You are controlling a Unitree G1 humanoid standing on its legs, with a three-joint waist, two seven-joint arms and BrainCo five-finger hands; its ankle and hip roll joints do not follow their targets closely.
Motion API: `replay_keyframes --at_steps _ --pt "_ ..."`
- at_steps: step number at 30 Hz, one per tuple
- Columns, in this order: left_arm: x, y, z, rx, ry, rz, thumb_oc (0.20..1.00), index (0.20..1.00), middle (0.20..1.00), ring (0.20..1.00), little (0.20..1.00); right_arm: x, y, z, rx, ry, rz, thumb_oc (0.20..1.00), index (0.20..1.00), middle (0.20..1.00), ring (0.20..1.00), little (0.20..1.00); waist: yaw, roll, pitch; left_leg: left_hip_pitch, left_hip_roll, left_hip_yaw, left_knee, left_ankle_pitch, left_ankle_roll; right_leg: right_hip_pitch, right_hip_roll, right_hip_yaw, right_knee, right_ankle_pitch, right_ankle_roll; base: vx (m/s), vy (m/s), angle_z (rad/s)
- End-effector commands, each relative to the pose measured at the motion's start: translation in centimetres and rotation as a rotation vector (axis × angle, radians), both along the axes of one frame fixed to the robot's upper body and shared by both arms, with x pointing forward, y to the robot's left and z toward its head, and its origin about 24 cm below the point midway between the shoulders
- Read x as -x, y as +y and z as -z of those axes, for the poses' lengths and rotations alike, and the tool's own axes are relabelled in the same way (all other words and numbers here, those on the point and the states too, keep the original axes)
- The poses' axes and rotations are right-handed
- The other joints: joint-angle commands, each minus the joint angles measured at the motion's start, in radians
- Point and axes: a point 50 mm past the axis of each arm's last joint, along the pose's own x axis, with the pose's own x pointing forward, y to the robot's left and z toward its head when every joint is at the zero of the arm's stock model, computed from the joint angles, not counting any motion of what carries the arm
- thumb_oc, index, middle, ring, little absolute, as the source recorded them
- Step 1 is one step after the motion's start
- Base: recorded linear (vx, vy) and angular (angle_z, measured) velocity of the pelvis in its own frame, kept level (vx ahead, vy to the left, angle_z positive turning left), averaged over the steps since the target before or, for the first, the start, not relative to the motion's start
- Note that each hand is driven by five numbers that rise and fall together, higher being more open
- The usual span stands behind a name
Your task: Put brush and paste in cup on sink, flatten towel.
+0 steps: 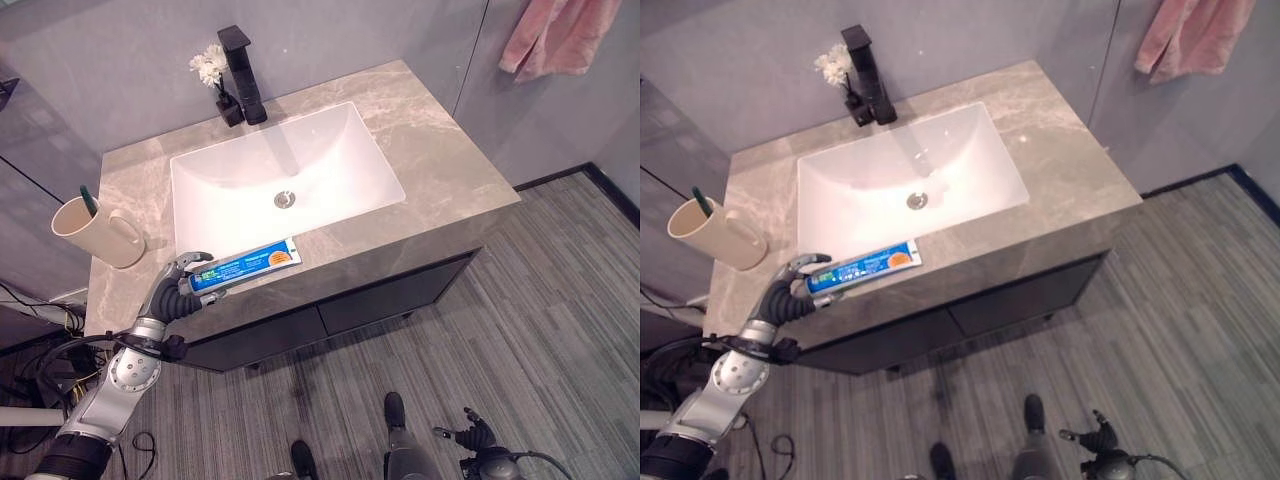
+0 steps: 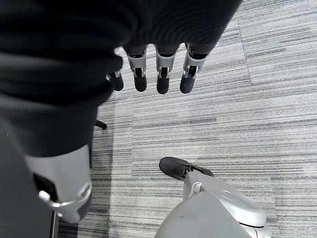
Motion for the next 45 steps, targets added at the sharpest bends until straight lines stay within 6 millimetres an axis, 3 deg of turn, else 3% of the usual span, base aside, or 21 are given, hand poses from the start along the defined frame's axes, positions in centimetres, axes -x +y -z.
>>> replay_keyframes --at_steps 1,13,19,24,26,28,29,36,42,45 --pt "-0.9 -0.4 0.3 -0.065 0.027 0.037 0.595 0.595 0.595 0.595 0.595 -2.2 -1.2 -1.3 0.047 -0.083 0.010 1.000 1.000 1.000 1.000 1.000 -0.038 0.022 0.057 -0.019 0.059 -0.118 0.009 0.027 -0.036 0.038 -0.056 -0.014 0.008 -0.001 0.106 0.00 0.000 0.00" --pt "-0.9 -0.1 1.2 -0.125 0.060 0.024 0.602 0.602 0.602 0.602 0.602 -2.4 -1.4 -1.5 0.059 -0.094 0.016 1.000 1.000 1.000 1.000 1.000 -0.042 0.029 0.059 -0.020 0.057 -0.113 0.009 0.025 -0.035 0.029 -0.054 -0.007 0.008 -0.002 0.105 0.00 0.000 0.00" --pt "-0.8 -0.1 1.3 -0.140 0.073 0.035 0.736 0.736 0.736 0.736 0.736 -2.3 -1.5 -1.5 0.060 -0.091 0.021 1.000 1.000 1.000 1.000 1.000 -0.042 0.032 0.057 -0.020 0.058 -0.112 0.009 0.025 -0.036 0.029 -0.053 -0.006 0.008 -0.003 0.104 0.00 0.000 0.00" --pt "-0.8 -0.1 1.6 -0.164 0.090 0.042 0.749 0.749 0.749 0.749 0.749 -2.2 -1.6 -1.4 0.060 -0.088 0.027 1.000 1.000 1.000 1.000 1.000 -0.044 0.034 0.057 -0.018 0.058 -0.113 0.009 0.024 -0.036 0.031 -0.052 -0.005 0.008 -0.006 0.102 0.00 0.000 0.00" --pt "-0.8 -0.1 1.6 -0.171 0.092 0.044 0.727 0.727 0.727 0.727 0.727 -2.2 -1.6 -1.5 0.060 -0.092 0.028 1.000 1.000 1.000 1.000 1.000 -0.044 0.034 0.056 -0.018 0.058 -0.113 0.009 0.023 -0.036 0.032 -0.051 -0.004 0.008 -0.007 0.102 0.00 0.000 0.00" --pt "-0.8 0.0 1.7 -0.172 0.095 0.040 0.617 0.617 0.617 0.617 0.617 -2.2 -1.6 -1.5 0.061 -0.095 0.026 1.000 1.000 1.000 1.000 1.000 -0.045 0.035 0.055 -0.017 0.059 -0.113 0.009 0.023 -0.036 0.032 -0.051 -0.004 0.008 -0.007 0.101 0.00 0.000 0.00" --pt "-0.8 0.0 1.8 -0.174 0.099 0.038 0.598 0.598 0.598 0.598 0.598 -2.3 -1.6 -1.6 0.062 -0.100 0.025 1.000 1.000 1.000 1.000 1.000 -0.045 0.035 0.055 -0.017 0.059 -0.112 0.009 0.024 -0.037 0.032 -0.051 -0.004 0.008 -0.008 0.101 0.00 0.000 0.00" --pt "-0.8 -0.1 1.7 -0.279 0.103 0.076 0.586 0.586 0.586 0.586 0.586 -2.1 -1.7 -1.5 0.064 -0.098 0.030 1.000 1.000 1.000 1.000 1.000 -0.045 0.035 0.054 -0.018 0.060 -0.112 0.009 0.023 -0.038 0.032 -0.050 -0.006 0.008 -0.008 0.101 0.00 0.000 0.00" --pt "-1.0 0.0 1.7 -0.432 0.109 0.122 0.514 0.514 0.514 0.514 0.514 -2.2 -1.7 -1.6 0.070 -0.101 0.026 1.000 1.000 1.000 1.000 1.000 -0.049 0.038 0.054 -0.014 0.061 -0.111 0.009 0.022 -0.039 0.035 -0.049 -0.007 0.008 -0.010 0.102 0.00 0.000 0.00" --pt "-0.9 -0.1 1.7 -0.552 0.117 0.179 0.322 0.322 0.322 0.322 0.322 -2.1 -1.7 -1.5 0.070 -0.100 0.021 1.000 1.000 1.000 1.000 1.000 -0.050 0.038 0.051 -0.005 0.064 -0.111 0.009 0.020 -0.041 0.045 -0.048 -0.008 0.008 -0.013 0.102 0.00 0.000 0.00"
